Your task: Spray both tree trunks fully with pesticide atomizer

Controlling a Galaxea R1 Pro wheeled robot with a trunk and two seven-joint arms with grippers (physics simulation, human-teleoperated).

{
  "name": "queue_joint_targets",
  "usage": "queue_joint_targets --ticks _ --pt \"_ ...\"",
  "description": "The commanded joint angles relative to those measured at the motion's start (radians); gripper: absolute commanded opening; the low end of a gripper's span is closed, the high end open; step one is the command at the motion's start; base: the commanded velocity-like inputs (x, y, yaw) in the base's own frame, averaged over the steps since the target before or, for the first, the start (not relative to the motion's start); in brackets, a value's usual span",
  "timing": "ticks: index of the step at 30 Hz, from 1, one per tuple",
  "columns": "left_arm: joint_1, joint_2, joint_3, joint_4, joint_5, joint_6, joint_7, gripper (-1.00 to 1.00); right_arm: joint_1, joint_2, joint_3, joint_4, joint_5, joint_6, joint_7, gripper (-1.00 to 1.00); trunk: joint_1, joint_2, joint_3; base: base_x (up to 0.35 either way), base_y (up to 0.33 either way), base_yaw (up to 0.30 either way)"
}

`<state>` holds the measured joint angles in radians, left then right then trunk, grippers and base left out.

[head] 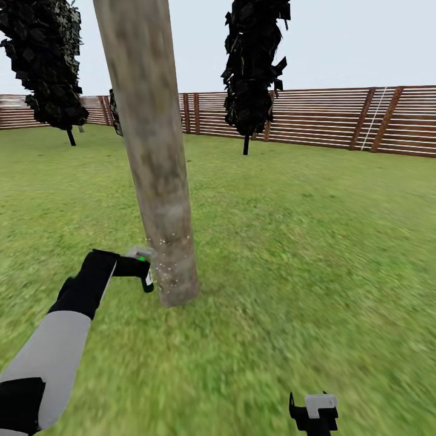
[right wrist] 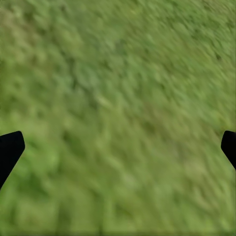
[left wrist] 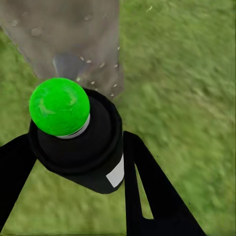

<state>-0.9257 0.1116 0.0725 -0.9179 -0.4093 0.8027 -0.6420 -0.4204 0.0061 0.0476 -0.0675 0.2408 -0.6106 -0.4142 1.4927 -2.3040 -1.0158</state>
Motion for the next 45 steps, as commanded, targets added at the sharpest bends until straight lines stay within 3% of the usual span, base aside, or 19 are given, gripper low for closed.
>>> queue_joint_targets --ticks 1,2,4,6,10,11,13,17,25,26,28,30,31,32,39,40,42,45 --pt "0.001 0.032 0.002 0.002 0.003 -0.001 0.001 -1.00 0.000 0.000 0.000 0.000 0.000 0.000 0.000 1.00 0.000 0.000 0.000 0.000 0.000 0.000" --pt "0.003 0.065 0.002 0.003 0.004 -0.002 0.002 -1.00 0.000 0.000 0.000 0.000 0.000 0.000 0.000 1.00 0.000 0.000 0.000 0.000 0.000 0.000" --pt "0.006 0.107 0.005 0.005 0.005 -0.005 0.003 -1.00 0.000 0.000 0.000 0.000 0.000 0.000 0.000 1.00 0.000 0.000 0.000 0.000 0.000 0.000" --pt "0.041 0.122 0.009 0.003 0.004 -0.009 0.006 -1.00 0.000 0.000 0.000 0.000 0.000 0.000 0.000 1.00 0.000 0.000 0.000 0.000 0.000 0.000" --pt "0.088 0.119 0.013 0.009 0.007 -0.018 0.090 -1.00 0.000 0.000 0.001 0.000 0.000 0.000 0.000 1.00 0.000 0.000 0.000 0.000 0.000 0.000" --pt "0.091 0.107 0.013 0.011 0.030 -0.020 0.112 -1.00 -0.001 0.001 0.001 0.000 0.001 0.000 0.000 1.00 0.000 0.000 0.000 0.000 0.000 0.000" --pt "0.095 0.078 0.012 0.030 0.073 -0.024 0.122 -1.00 0.000 0.001 0.001 0.000 0.001 0.000 0.000 1.00 0.000 0.000 0.000 0.020 -0.019 0.000" --pt "0.100 0.059 0.011 0.049 0.092 -0.026 0.126 -1.00 0.000 0.000 0.002 0.000 0.002 0.000 0.000 1.00 0.000 0.000 0.000 0.191 -0.121 0.000" --pt "0.102 0.088 0.024 0.036 0.090 -0.026 0.126 -1.00 0.000 0.000 0.002 0.000 0.002 0.000 0.000 1.00 0.000 0.000 0.000 0.249 -0.037 0.000" --pt "0.111 0.108 0.026 0.040 0.089 -0.027 0.126 -1.00 0.000 0.000 0.002 0.000 0.002 0.000 0.000 1.00 0.000 0.000 0.000 0.026 -0.001 0.000" --pt "0.159 0.120 0.026 0.049 0.089 -0.030 0.127 -1.00 0.000 0.000 0.002 0.000 0.002 0.000 0.000 1.00 0.000 0.000 0.000 0.009 0.000 0.000" --pt "0.207 0.118 0.025 0.053 0.090 -0.083 0.130 -1.00 -0.001 0.000 0.002 0.000 0.002 0.000 0.000 1.00 0.000 0.000 0.000 0.003 0.000 0.000" --pt "0.250 0.105 0.024 0.083 0.093 -0.166 0.141 -1.00 0.000 0.001 0.002 0.000 0.002 0.000 0.000 1.00 0.000 0.000 0.000 0.000 0.000 0.000" --pt "0.263 0.093 0.024 0.114 0.093 -0.194 0.155 -1.00 0.000 0.001 0.002 0.000 0.002 0.000 0.000 1.00 0.000 0.000 0.000 0.000 0.000 0.000" --pt "0.278 0.072 0.028 0.239 0.101 -0.286 0.222 -1.00 0.000 0.002 0.002 0.000 0.002 0.000 0.000 1.00 0.000 0.000 0.000 0.000 0.000 0.000" --pt "0.281 0.071 0.041 0.258 0.102 -0.321 0.242 -1.00 0.000 0.002 0.002 0.000 0.002 0.000 0.000 1.00 0.000 0.000 0.000 0.000 -0.024 0.000" --pt "0.287 0.070 0.103 0.319 0.122 -0.395 0.294 -1.00 0.000 0.002 0.003 0.000 0.002 0.000 0.000 1.00 0.000 0.000 0.000 0.000 -0.135 0.000" --pt "0.292 0.068 0.134 0.373 0.143 -0.477 0.317 -1.00 0.000 0.002 0.002 0.000 0.002 0.000 0.000 1.00 0.000 0.000 0.000 0.000 -0.222 0.000"
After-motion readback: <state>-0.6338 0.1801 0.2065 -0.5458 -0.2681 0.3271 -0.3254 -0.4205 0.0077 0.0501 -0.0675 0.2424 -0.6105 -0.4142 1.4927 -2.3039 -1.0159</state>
